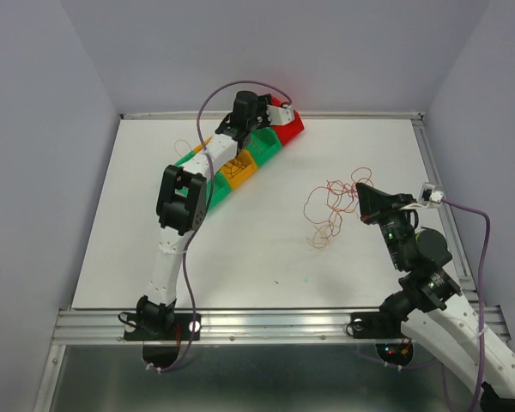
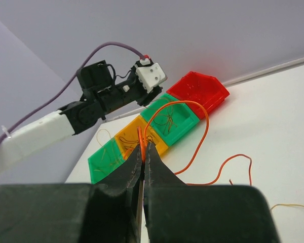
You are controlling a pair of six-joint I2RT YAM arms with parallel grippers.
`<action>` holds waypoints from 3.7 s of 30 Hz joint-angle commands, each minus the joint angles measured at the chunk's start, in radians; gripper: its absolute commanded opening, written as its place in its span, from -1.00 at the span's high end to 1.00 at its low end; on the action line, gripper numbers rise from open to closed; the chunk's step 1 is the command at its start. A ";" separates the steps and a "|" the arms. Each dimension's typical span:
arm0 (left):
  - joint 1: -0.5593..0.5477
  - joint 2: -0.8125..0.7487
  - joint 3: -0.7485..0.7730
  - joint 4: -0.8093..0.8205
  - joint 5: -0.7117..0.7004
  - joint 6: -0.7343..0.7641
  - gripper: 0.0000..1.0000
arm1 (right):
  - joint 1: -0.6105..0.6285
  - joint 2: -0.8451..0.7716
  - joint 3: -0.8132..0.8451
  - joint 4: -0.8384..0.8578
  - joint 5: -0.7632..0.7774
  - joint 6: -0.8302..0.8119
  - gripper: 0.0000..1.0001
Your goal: Untangle the cables
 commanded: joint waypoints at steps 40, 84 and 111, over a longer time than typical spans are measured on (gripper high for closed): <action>-0.307 -1.233 -1.455 0.541 0.583 -0.809 -0.50 | 0.010 0.321 0.191 0.351 -0.015 0.072 0.99; -0.402 -1.399 -1.483 -0.237 0.587 -0.231 1.00 | 0.009 0.467 0.329 0.454 0.448 -0.221 0.99; -0.016 -1.674 -1.159 -0.418 0.406 -0.146 1.00 | 0.001 0.582 0.199 0.456 0.471 -0.223 0.99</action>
